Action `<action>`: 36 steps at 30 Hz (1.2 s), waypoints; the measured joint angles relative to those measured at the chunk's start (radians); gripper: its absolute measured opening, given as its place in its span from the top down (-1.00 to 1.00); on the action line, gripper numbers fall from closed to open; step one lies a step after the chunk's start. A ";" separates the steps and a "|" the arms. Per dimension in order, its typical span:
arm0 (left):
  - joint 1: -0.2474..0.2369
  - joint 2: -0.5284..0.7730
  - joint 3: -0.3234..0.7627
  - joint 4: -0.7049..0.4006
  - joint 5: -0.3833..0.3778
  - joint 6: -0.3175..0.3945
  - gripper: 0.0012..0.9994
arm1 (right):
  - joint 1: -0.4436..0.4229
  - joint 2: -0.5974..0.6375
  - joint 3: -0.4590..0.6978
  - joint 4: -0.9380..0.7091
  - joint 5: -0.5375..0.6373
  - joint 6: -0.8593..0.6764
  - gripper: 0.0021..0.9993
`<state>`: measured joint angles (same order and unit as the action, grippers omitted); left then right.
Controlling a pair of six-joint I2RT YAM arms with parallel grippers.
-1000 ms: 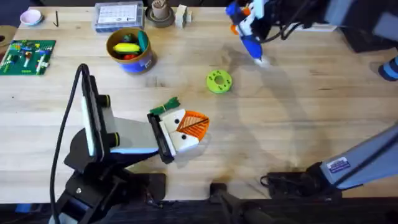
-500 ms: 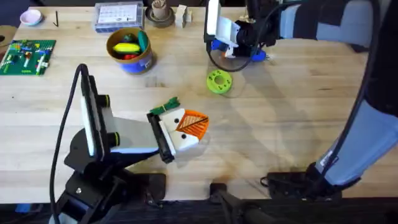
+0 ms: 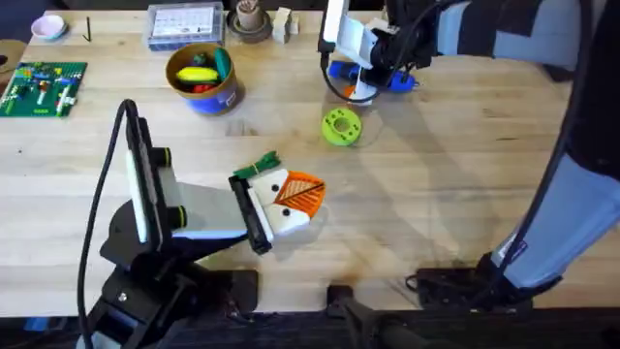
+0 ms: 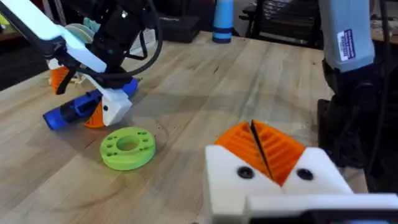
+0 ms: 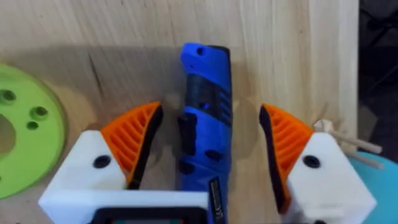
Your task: Pick up the gripper from the table and insert it into the empty holder that is missing its gripper. Then pick up a screw, insert it into the mounting hole, and use the screwdriver to tighten it. Finally, clean up the table by picking up the vegetable and placing it into the bucket.
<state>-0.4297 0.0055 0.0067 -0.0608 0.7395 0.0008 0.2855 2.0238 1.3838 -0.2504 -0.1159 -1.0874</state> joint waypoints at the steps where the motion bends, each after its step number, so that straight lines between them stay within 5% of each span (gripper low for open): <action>1: 0.000 0.000 0.000 0.000 0.000 0.000 1.00 | 0.000 -0.003 0.000 -0.011 0.000 0.020 -0.95; 9: 0.000 0.000 0.000 0.000 0.000 0.006 0.60 | 0.006 -0.171 -0.019 -0.107 0.000 0.147 -0.95; 11: 0.000 0.000 0.000 0.000 0.000 0.008 0.18 | 0.006 -0.244 -0.019 -0.120 -0.001 0.166 -0.95; 14: 0.000 0.000 0.000 0.000 -0.002 0.008 -0.77 | 0.006 -0.359 -0.019 -0.135 -0.001 0.199 -0.95; 16: 0.000 0.000 0.000 0.000 -0.003 0.007 -0.97 | 0.006 -0.428 -0.019 -0.145 -0.001 0.225 -0.95; 29: 0.000 0.000 0.000 0.001 -0.003 0.007 -0.99 | 0.006 -0.768 -0.019 -0.355 -0.004 0.363 -0.95; 30: 0.000 0.000 0.000 0.001 -0.003 0.003 -0.89 | 0.006 -0.777 -0.019 -0.375 -0.004 0.365 -0.95; 35: 0.000 0.000 0.000 0.001 -0.004 0.007 0.67 | 0.006 -0.807 -0.019 -0.455 -0.004 0.374 -0.95; 36: 0.000 0.000 0.000 0.001 -0.005 0.015 0.63 | 0.006 -0.810 -0.019 -0.467 -0.004 0.375 -0.95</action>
<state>-0.4297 0.0055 0.0067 -0.0594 0.7349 0.0162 0.2916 1.2133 1.3643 -0.7170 -0.1200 -0.7125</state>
